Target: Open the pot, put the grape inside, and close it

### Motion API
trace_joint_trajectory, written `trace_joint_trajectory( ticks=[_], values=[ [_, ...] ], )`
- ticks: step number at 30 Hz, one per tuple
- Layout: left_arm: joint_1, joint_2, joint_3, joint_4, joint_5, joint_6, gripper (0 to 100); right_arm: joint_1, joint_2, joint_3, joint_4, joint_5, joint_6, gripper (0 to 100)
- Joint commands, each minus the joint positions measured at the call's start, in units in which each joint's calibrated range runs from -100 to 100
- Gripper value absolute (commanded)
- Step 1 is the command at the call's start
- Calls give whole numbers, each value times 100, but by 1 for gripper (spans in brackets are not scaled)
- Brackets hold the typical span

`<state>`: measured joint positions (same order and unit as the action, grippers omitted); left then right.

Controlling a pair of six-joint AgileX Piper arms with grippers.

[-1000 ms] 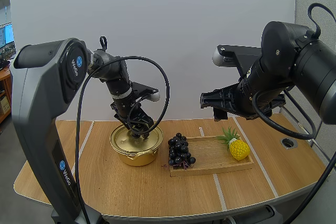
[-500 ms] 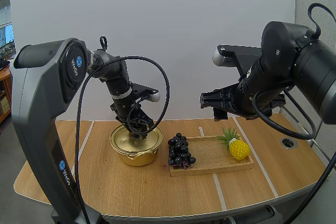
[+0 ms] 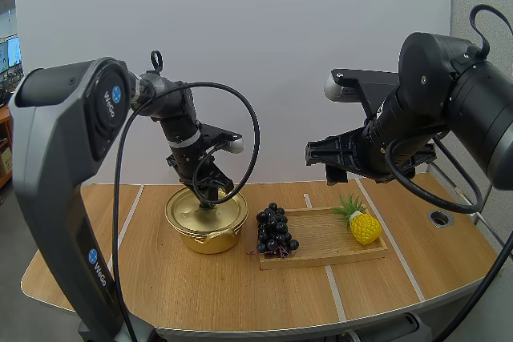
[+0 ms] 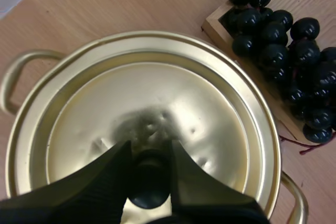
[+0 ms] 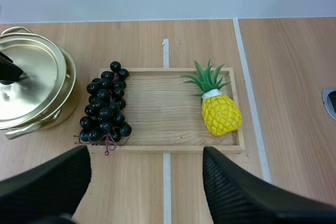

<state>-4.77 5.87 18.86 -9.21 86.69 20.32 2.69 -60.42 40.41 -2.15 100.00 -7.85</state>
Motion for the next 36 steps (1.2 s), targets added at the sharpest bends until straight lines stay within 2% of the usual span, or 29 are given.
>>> trace_joint_trajectory(
  ticks=[1,8,17,28,32,36],
  values=[
    [-18,-877,1,180,147,-76,0,-16,-25,1,46,0,-15,100],
    [-18,-2120,-549,492,223,-298,0,-16,-25,1,56,0,-15,100],
    [-18,-3342,-2264,885,258,-715,0,-16,-25,1,184,0,-15,100],
    [-18,-3640,-4362,1168,258,-1193,0,-16,-25,1,274,0,-15,100],
    [-18,-3640,-4804,1243,80,-1221,0,-16,-25,1,296,-47,-15,100],
    [-18,-3640,-5191,1612,-336,-1534,0,-16,-25,1,519,-68,-15,100]
  ],
)
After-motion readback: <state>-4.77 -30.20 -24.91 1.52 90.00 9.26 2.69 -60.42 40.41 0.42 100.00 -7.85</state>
